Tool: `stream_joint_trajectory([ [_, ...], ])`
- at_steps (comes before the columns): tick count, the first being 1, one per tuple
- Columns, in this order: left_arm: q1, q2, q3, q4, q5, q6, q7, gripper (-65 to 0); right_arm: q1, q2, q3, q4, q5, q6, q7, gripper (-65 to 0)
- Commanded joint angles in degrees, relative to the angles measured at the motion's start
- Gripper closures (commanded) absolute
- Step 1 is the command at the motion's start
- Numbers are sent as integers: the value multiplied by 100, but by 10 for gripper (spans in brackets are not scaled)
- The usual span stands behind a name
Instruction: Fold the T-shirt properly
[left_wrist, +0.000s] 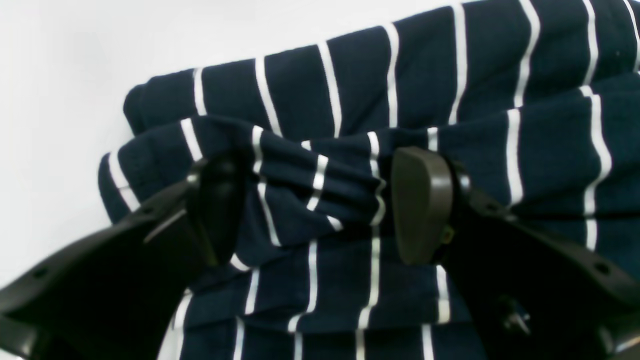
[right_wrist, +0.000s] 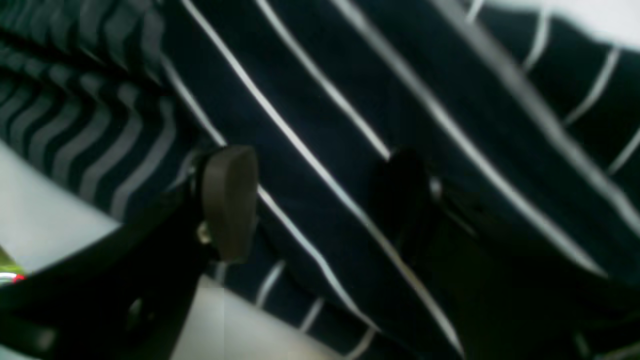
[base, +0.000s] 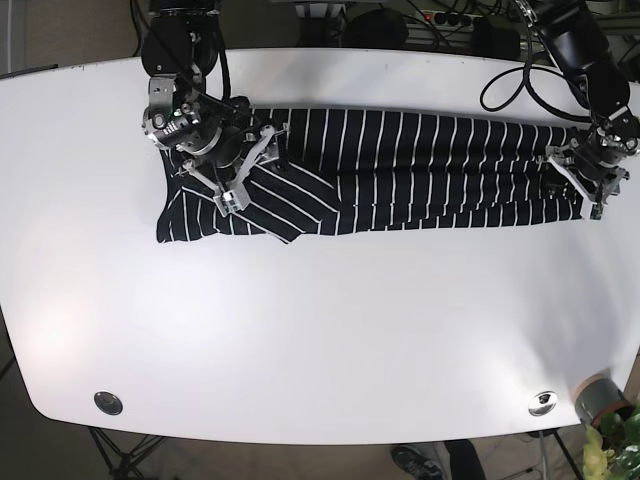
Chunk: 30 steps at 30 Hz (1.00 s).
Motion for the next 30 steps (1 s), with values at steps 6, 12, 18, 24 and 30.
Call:
stream_joint_trajectory([
  [6, -49, -85, 6, 42, 61, 12, 35, -421, 242, -79, 30, -898, -647, 17, 864, -385],
  [12, -155, -85, 393, 16, 52, 12, 26, -421, 734, 97, 408, -1627, -726, 17, 1216, -385],
  [18, -638, -77, 683, -151, 70, 12, 35, -421, 1551, 492, 1014, -2427, -700, 69, 1233, -385],
  [24, -1166, -112, 885, -608, 87, 12, 44, -425, 2123, 879, 1076, -3007, -700, 69, 1242, -385],
  [30, -1561, -208, 788, -723, 17, 12, 545, -428, 2325, 1029, 1076, -3148, -691, 78, 1225, -385],
])
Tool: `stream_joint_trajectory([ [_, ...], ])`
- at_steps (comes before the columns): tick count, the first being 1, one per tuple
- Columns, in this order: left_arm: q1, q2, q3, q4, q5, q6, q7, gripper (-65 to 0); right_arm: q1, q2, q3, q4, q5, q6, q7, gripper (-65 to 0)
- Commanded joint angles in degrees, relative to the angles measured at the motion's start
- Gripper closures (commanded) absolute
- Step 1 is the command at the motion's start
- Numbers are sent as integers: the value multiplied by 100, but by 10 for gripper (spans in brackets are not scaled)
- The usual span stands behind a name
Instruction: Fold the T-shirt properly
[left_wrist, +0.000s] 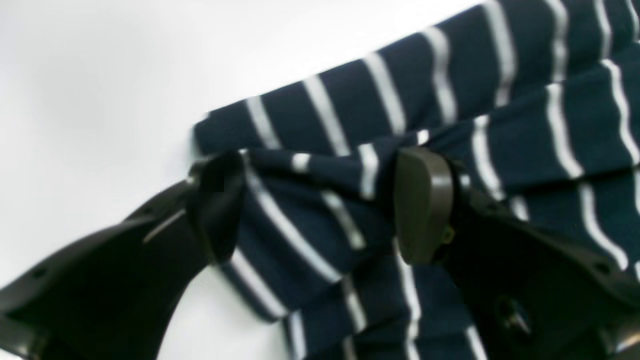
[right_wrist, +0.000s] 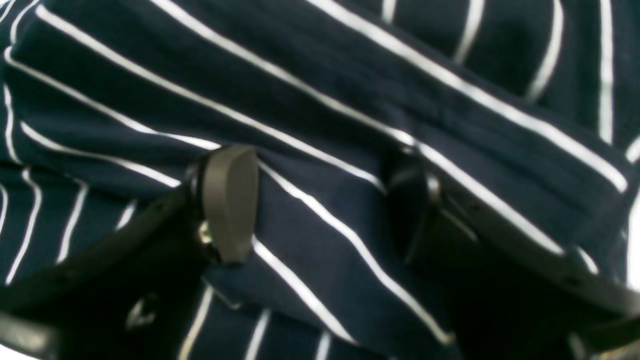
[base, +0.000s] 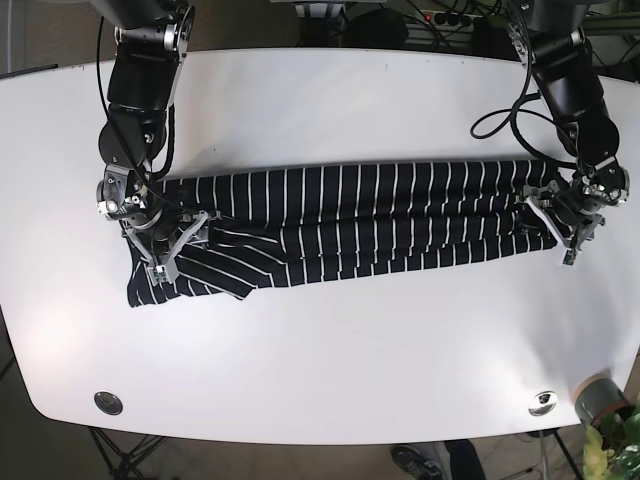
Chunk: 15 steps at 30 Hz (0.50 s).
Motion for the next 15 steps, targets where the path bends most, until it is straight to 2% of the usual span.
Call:
stream_joint_trajectory([
  [1, -237, -235, -202, 169, -117, 58, 365, -428, 87, 89, 22, 28, -175, -90, -113, -385],
  [3, -308, -244, -413, 292, -469, 58, 664, -428, 87, 80, 22, 36, -175, -90, -113, -385],
  [8, -316, -490, -827, 459, -1849, 58, 1578, -447, 43, -25, -4, 256, -149, -90, -122, -384],
  [11, -184, -560, -1117, 459, -2429, 58, 2026, -500, 43, -105, -4, 265, -17, -90, -131, -382],
  [15, 141, -569, -1495, 468, -3071, 58, 2360, -529, 34, -113, -13, 265, 141, -90, -131, -380],
])
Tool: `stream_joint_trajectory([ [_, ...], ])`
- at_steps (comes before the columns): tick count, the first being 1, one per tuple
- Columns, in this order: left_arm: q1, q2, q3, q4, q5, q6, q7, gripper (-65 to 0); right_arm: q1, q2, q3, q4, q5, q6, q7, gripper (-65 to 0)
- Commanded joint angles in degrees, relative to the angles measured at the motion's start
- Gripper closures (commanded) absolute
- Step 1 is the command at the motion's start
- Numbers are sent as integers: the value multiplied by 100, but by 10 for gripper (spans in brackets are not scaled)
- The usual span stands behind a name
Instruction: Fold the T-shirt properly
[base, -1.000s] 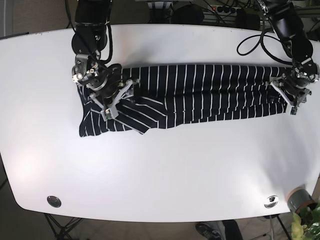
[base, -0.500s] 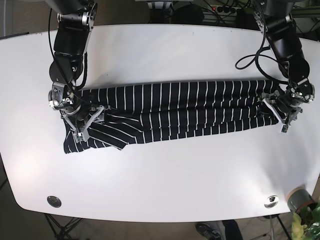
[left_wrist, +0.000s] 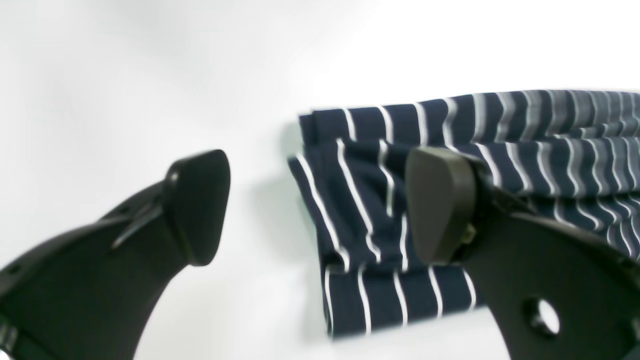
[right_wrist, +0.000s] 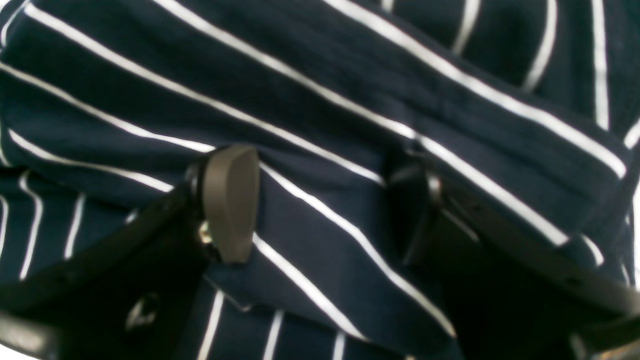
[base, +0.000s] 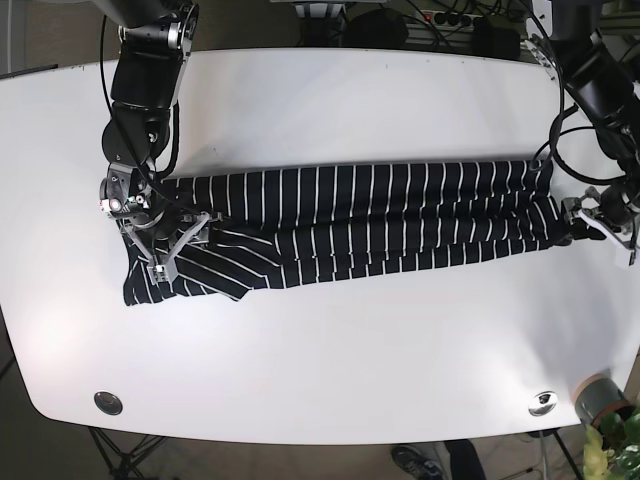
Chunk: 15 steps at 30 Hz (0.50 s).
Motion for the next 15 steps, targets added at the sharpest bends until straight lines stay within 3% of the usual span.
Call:
stream_joint_trajectory([
  [1, 76, -141, -96, 68, -385, -12, 118, -529, 84, 16, -8, 77, 157, 37, -43, -380],
  [6, 471, -105, -105, 42, -799, -12, 136, -529, 84, 24, -8, 86, 201, 37, -43, -380],
  [15, 550, 62, -105, 33, -781, -12, 109, -529, 23, 24, 18, 86, 201, 37, -43, -380],
])
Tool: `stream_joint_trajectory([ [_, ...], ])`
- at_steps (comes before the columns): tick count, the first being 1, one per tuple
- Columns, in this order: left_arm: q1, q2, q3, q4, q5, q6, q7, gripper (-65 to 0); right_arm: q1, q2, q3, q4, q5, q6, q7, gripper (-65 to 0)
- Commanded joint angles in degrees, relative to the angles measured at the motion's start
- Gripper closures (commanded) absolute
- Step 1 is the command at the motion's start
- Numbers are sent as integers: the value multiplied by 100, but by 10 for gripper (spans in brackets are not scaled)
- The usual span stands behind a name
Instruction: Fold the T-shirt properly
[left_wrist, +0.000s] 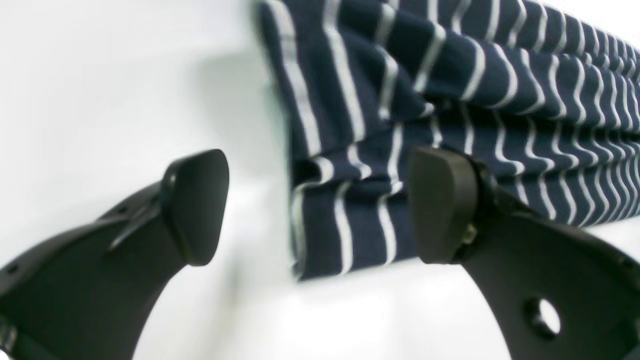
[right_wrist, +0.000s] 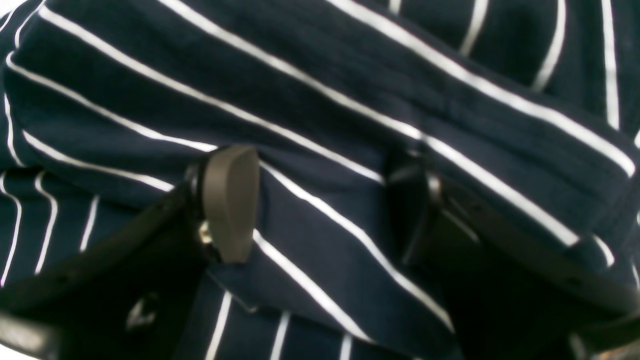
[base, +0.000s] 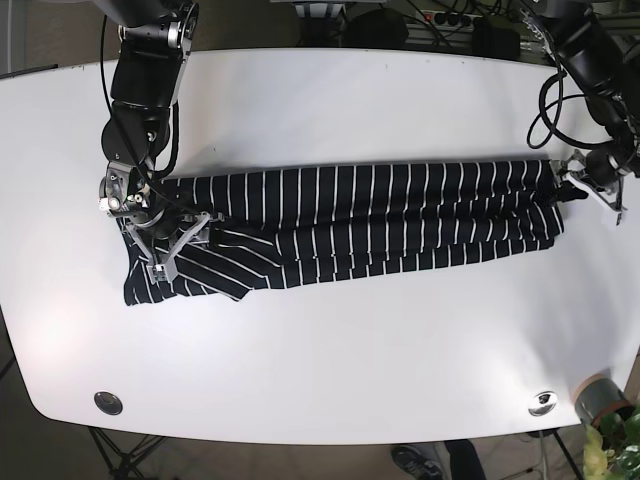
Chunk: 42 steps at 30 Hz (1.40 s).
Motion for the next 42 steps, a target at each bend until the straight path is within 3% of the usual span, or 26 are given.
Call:
stream_joint_trajectory([
  [1, -97, -137, -11, 88, -128, -10, -98, -529, 29, 22, 7, 92, 52, 37, -45, -380],
  [11, -457, -164, 271, -897, 163, -10, -450, -529, 3, -13, 16, 101, 52, 37, -45, -380],
  [26, -483, -32, 693, -959, 163, -10, -459, -512, -6, -22, 16, 101, 61, 37, -45, -380],
  [28, -483, -14, 693, -959, 163, -10, -459, -458, -6, -22, 16, 101, 61, 37, -45, -380],
  [34, -483, -14, 693, -959, 171, -10, -872, -136, -6, -22, 16, 101, 61, 37, -45, -380],
  [36, -483, -14, 693, -959, 171, -10, -995, -69, -6, -22, 16, 101, 61, 37, -45, -380],
  [38, -483, -14, 693, -950, 171, -10, -1030, -26, -6, -22, 16, 101, 61, 37, -45, -380],
  [42, -483, -23, 701, -906, 171, -10, -1030, -17, -15, -22, 16, 101, 61, 37, -45, -380],
])
